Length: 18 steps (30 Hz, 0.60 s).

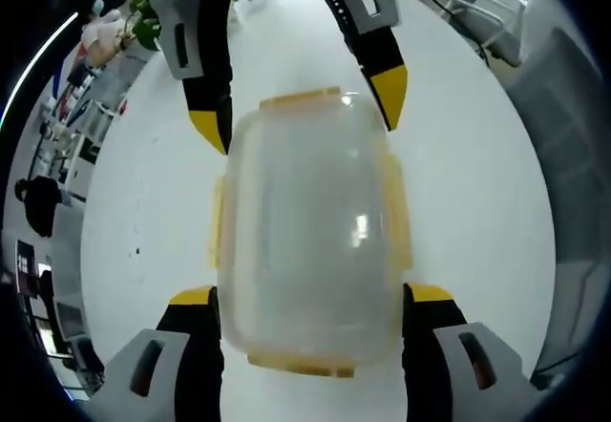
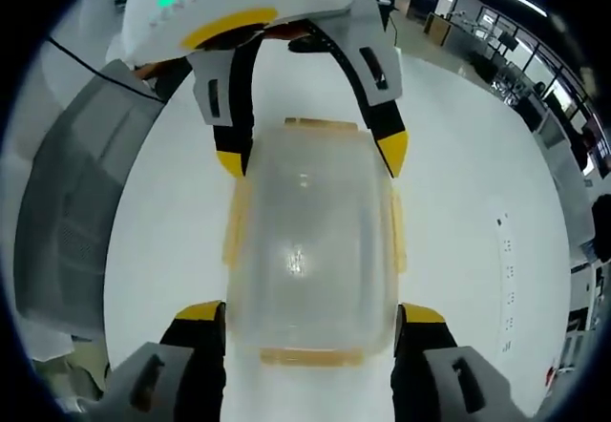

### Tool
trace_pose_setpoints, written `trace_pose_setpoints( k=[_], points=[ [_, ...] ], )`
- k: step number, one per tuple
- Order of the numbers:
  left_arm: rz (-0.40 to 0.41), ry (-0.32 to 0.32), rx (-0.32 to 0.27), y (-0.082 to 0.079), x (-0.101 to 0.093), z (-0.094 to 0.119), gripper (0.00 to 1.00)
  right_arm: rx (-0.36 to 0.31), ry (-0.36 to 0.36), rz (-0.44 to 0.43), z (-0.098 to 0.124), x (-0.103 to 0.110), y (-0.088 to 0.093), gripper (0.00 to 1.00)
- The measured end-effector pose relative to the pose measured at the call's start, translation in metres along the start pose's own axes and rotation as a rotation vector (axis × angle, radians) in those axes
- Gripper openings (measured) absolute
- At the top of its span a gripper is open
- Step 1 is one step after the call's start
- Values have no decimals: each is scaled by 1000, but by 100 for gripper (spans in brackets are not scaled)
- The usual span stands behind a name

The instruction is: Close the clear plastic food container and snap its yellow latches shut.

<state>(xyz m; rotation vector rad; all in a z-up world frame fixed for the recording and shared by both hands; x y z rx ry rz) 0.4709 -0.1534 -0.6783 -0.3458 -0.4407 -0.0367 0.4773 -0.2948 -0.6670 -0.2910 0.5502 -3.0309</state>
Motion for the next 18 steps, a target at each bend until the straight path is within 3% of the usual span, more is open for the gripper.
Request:
trace_pose_setpoints(
  k=[18],
  points=[
    [-8,4,14,27,-10,15,75,1,-4,6,-14,9,-30,71]
  ],
)
Point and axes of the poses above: the point that each gripper's makers call its tool centre point, and the gripper's own axes: z roughly backward along the fingers, x roughly to its left, y roughly out of its underside, the point moved 9 cm from there along z, roughly backward along the fingers, and after that the axes turned 12 degrees about -y, right-handed, at the moved point
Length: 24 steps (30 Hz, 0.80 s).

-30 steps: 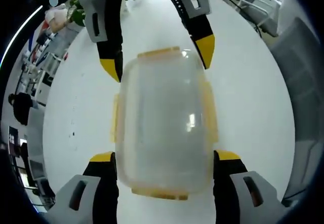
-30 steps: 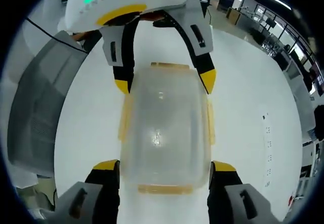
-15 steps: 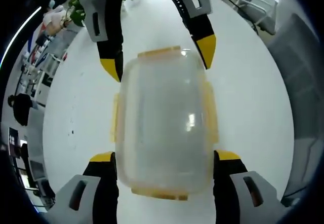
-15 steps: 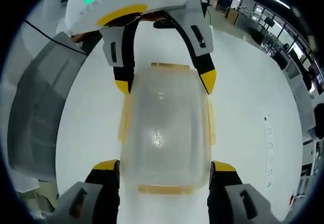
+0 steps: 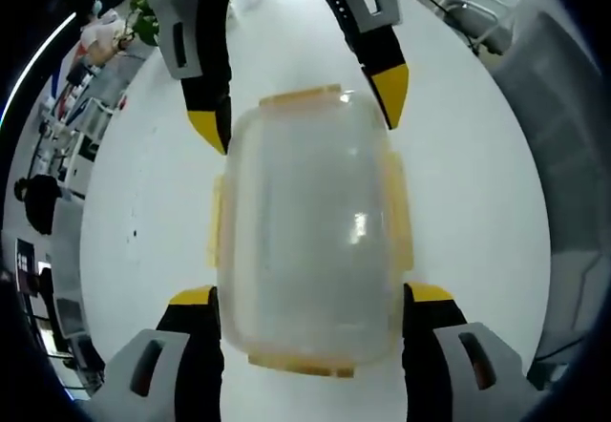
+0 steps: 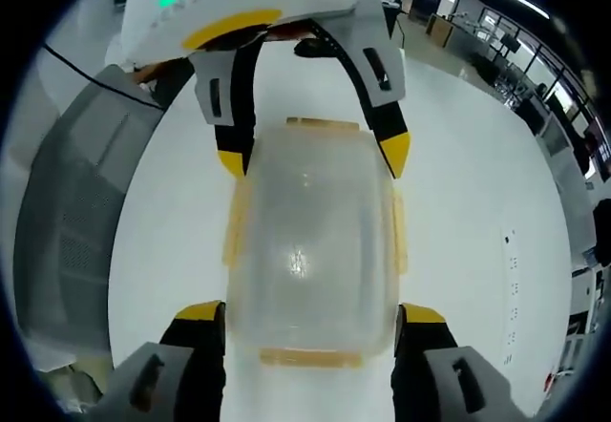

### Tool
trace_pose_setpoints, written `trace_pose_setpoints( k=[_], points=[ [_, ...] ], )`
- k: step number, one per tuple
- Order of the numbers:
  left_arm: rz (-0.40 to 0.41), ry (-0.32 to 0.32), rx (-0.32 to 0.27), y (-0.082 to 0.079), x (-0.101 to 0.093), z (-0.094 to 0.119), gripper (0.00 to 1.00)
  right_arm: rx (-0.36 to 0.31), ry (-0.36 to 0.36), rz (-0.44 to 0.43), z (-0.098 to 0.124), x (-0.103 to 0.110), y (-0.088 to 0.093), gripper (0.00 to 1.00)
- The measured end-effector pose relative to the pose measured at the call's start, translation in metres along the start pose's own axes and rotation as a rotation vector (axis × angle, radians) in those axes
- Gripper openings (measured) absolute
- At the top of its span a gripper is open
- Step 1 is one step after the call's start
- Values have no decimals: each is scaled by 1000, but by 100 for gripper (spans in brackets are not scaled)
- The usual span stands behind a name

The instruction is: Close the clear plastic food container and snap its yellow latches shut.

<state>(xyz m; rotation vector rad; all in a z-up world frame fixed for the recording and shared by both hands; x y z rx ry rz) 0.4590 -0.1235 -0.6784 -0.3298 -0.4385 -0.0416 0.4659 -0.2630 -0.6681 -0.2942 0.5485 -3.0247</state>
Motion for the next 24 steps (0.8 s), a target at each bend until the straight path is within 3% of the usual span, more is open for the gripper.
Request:
trace_pose_setpoints(
  k=[12,24],
  points=[
    [-6,0,8,23,2,7,76,-7,6,4,-9,-2,-23,71],
    [-4,-2,0,35,8,8,76,-4,10,1,-13,-9,-33,72]
  ],
)
Point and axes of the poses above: the point that each gripper's makers call its tool centre point, and the gripper's own axes: z roughly backward along the fingers, x roughly to its left, y roughly out of its underside, the point moved 9 cm from there along z, roughly backward along the fingers, and after that the axes turned 12 degrees about -y, right-handed, at the moved point
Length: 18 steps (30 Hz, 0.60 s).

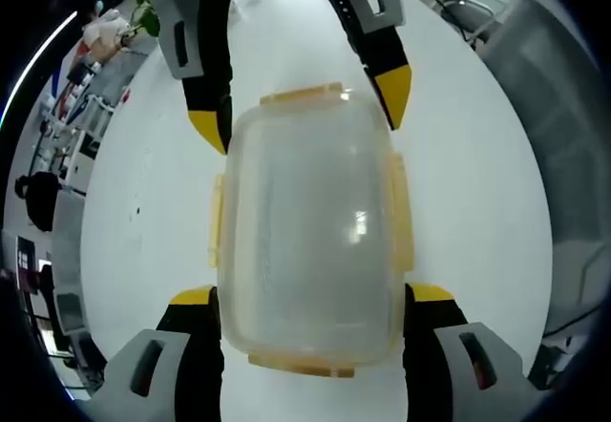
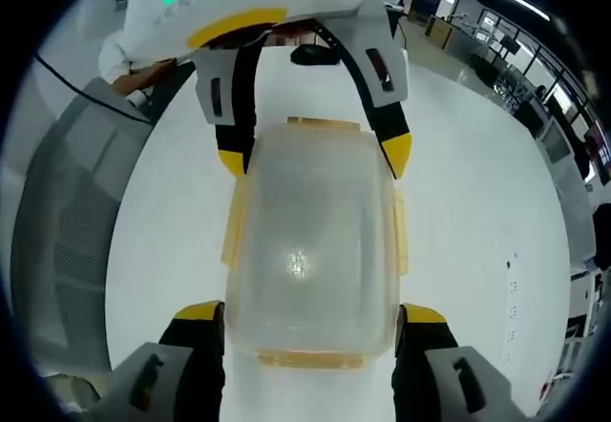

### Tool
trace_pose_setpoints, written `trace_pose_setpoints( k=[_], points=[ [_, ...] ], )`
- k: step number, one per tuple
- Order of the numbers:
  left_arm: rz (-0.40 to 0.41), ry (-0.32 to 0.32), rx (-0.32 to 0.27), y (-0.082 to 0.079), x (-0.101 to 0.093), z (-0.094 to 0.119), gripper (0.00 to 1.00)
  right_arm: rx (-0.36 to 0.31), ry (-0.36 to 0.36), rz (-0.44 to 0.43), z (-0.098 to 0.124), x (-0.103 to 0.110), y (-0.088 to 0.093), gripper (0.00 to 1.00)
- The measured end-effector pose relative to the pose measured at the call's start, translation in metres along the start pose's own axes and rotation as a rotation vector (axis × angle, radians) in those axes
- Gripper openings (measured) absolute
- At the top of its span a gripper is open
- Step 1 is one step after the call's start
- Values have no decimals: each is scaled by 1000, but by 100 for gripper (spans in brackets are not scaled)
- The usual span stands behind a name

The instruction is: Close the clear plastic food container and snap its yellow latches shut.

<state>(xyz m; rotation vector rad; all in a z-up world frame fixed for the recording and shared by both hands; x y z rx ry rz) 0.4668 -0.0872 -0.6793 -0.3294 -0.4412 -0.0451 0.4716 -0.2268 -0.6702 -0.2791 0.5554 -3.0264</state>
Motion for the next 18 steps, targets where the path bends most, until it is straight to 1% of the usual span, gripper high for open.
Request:
trace_pose_setpoints(
  k=[6,18],
  points=[
    [12,-4,-5,5,4,-1,76,-2,-6,9,0,-6,-4,72],
    [20,-3,-1,8,11,-4,76,18,-13,15,0,-16,-7,72]
  ],
)
Point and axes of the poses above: the point that each gripper's makers call its tool centre point, and the gripper's own axes: z roughly backward along the fingers, x roughly to its left, y roughly out of its underside, the point moved 9 cm from there along z, roughly backward along the fingers, and after that the axes turned 12 degrees about -y, right-handed, at the moved point
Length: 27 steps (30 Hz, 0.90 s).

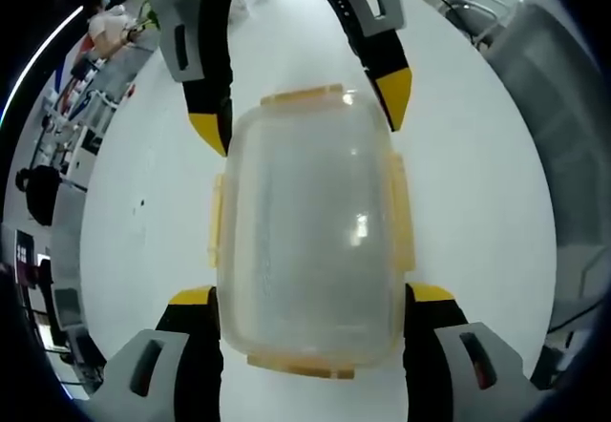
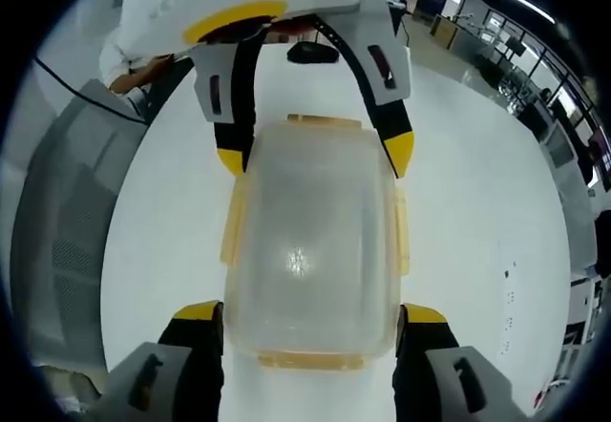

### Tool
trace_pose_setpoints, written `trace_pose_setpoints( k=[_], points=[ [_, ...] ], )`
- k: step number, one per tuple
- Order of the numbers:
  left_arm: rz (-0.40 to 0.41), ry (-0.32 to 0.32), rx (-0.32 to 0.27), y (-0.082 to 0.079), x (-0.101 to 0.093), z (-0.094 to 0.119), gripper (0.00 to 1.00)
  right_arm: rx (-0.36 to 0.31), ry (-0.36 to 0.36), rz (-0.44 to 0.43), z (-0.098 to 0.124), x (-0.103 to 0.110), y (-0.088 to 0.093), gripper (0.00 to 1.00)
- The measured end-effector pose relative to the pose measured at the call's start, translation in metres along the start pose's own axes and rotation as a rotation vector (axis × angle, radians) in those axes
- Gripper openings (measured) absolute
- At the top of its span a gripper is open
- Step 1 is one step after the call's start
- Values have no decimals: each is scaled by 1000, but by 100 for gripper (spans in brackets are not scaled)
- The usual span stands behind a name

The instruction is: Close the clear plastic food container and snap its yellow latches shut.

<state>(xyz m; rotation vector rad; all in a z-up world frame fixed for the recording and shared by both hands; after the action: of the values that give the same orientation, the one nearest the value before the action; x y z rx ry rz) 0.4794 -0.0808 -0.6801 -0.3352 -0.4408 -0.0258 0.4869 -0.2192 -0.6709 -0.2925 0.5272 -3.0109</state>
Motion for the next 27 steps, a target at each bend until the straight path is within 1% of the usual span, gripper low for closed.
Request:
trace_pose_setpoints(
  k=[17,23,27],
  points=[
    [-9,2,8,0,-1,-1,78,2,10,5,-2,1,0,74],
    [-7,2,-7,1,0,-1,78,-7,16,-3,-1,1,1,75],
    [-31,-9,-17,4,-1,2,78,-16,33,-9,1,2,2,75]
  ],
)
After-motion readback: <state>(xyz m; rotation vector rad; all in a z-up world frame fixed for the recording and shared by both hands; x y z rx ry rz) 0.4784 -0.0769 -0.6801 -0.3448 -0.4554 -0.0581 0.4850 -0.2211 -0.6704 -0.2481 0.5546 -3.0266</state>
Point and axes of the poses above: the point that each gripper's makers call its tool centre point, and the gripper's own axes: z roughly backward along the fingers, x roughly to its left, y roughly out of its underside, the point moved 9 cm from there along z, roughly backward along the fingers, and after that the axes turned 12 degrees about -y, right-handed, at the moved point
